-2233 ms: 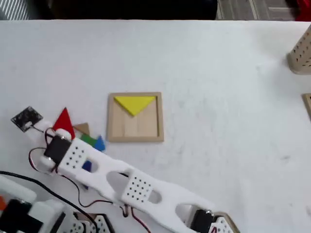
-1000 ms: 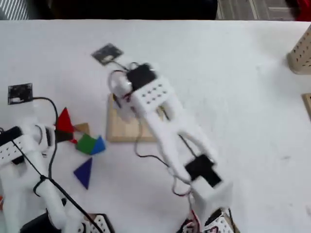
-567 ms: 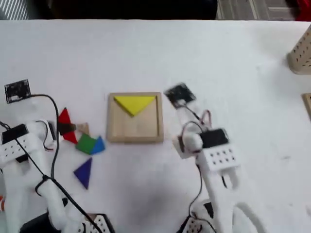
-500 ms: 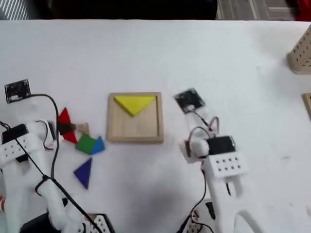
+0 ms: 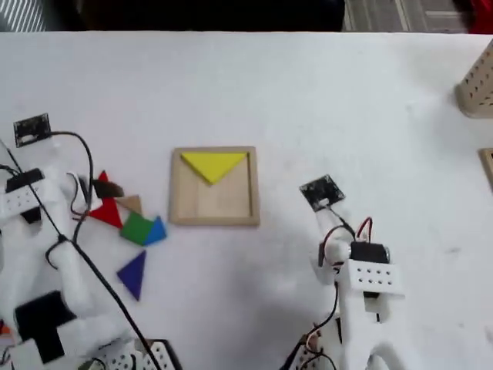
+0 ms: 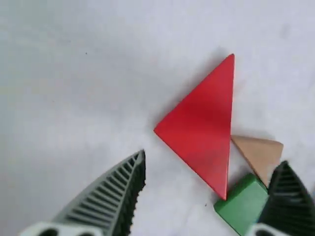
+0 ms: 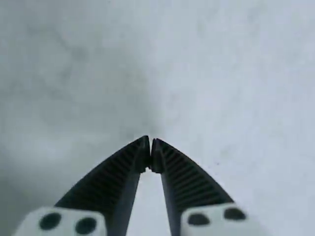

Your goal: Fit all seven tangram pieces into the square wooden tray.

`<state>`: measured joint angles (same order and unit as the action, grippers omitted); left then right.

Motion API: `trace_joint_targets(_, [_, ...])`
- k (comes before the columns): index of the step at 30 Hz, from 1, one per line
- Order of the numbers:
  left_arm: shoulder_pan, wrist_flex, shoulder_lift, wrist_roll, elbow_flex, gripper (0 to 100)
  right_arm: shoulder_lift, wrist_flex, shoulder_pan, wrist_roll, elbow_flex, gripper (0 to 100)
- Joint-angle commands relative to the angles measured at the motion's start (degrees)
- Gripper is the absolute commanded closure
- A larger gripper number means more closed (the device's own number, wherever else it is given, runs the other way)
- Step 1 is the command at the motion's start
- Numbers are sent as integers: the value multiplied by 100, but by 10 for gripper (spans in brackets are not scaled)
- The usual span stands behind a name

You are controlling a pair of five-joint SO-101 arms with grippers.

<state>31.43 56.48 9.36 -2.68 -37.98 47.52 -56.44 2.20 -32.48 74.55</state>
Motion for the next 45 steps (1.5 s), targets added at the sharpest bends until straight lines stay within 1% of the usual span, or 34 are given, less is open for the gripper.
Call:
trace_joint_targets(1, [145, -554, -752, 44, 501, 619, 40, 154, 40, -316, 62, 981])
trace_joint_targets(4, [233, -835, -1165, 44, 651, 618, 40, 154, 40, -448, 70, 981])
trace_joint_targets(6, [242, -818, -1341, -88, 756, 614, 31, 154, -84, -457, 70, 981])
trace_joint_targets(10, [224, -818, -1516, -334, 888, 553, 31, 145, -163, -475, 97, 981])
trace_joint_targets(12, [180, -809, -1543, -800, 905, 531, 40, 127, -145, -475, 97, 981])
trace_joint_targets(14, [110, -809, -1552, -1275, 914, 537, 40, 119, -136, -475, 97, 981])
trace_joint_targets(15, [101, -809, -1560, -1398, 923, 542, 40, 119, -136, -475, 97, 981])
trace_joint_targets(21, [92, -747, -1692, -1354, 1160, 551, 40, 119, -127, -466, 105, 981])
trace_joint_targets(27, [4, 35, -2721, -1319, 2251, 551, 40, 119, -127, -475, 105, 981])
trace_joint_targets(29, [-4, 167, -2826, -1327, 2418, 551, 40, 119, -127, -475, 105, 981])
trace_joint_targets(40, [-136, 299, -2879, -1371, 2426, 552, 40, 224, -145, -422, 97, 981])
trace_joint_targets(42, [-136, 316, -2888, -1618, 2418, 575, 40, 233, -171, -422, 97, 981])
trace_joint_targets(45, [-154, 316, -2888, -1873, 2418, 667, 40, 242, -171, -422, 97, 981])
